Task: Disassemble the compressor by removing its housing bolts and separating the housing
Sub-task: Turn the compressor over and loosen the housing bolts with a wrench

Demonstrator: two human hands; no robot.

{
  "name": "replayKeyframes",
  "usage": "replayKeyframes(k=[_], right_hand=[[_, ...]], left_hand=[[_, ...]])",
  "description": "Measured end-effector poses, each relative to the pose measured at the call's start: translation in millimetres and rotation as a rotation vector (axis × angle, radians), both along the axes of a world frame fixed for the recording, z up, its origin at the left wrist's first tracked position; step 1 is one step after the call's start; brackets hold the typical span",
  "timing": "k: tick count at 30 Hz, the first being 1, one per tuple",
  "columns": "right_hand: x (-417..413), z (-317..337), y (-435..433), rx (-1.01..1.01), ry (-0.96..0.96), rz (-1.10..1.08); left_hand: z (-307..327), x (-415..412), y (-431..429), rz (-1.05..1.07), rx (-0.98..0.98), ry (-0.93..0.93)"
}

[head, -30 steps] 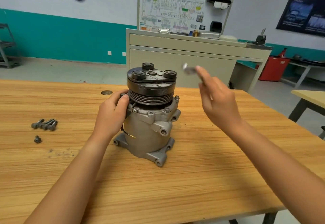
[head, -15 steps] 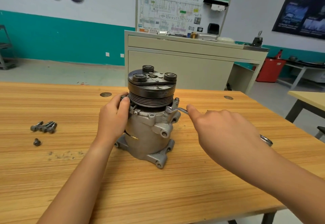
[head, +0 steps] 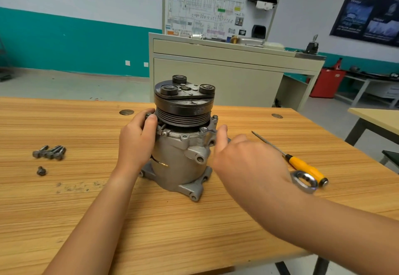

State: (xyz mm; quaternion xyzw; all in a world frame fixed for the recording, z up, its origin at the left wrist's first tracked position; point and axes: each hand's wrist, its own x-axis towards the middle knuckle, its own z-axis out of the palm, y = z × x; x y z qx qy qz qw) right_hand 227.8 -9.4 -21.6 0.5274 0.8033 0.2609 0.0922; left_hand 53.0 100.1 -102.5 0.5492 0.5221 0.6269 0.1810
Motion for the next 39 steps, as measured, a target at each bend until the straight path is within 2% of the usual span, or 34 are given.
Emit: replayKeyframes(k=[5, 8, 10, 12, 16, 18, 20, 23, 25, 30, 34, 36, 39], right_hand=[[47, 0, 34, 0.07, 0.027, 0.015], [65, -6, 68, 0.177, 0.111, 0.191], [68, -13, 92, 0.359, 0.277, 0.411], [61, -24, 108, 0.458, 0.393, 0.525], [44, -42, 100, 0.41, 0.783, 0.503], [46, -40, 78, 0.439, 0.89, 0.481], [49, -31, 52, 0.416, 0.798, 0.401], [49, -14, 21, 0.203, 0.445, 0.067], [44, -10, 10, 0.168, 0.309, -0.012], [25, 8, -1, 0.107, 0.213, -0.052], [-2, 5, -9, -0.082, 0.078, 0.008], [1, 8, -8, -0.057, 0.099, 0.001], [19, 19, -10, 0.082, 0.168, -0.079]], left_hand=[[-1, 2, 1, 0.004, 0.029, -0.004], [-2, 3, 1, 0.014, 0.039, -0.002], [-2, 3, 1, 0.005, 0.039, -0.008], [-2, 3, 1, -0.001, 0.044, -0.024], [-2, 3, 0, 0.007, 0.054, -0.034], [-2, 5, 0, 0.027, 0.056, -0.037], [-1, 6, -1, 0.055, 0.057, -0.036], [0, 6, -2, 0.059, 0.054, -0.029], [1, 5, -1, 0.053, 0.052, -0.021], [1, 5, -2, 0.049, 0.046, -0.013], [0, 5, -2, 0.042, 0.05, -0.015], [0, 4, -2, 0.031, 0.048, -0.017], [0, 5, -1, 0.023, 0.057, -0.03]])
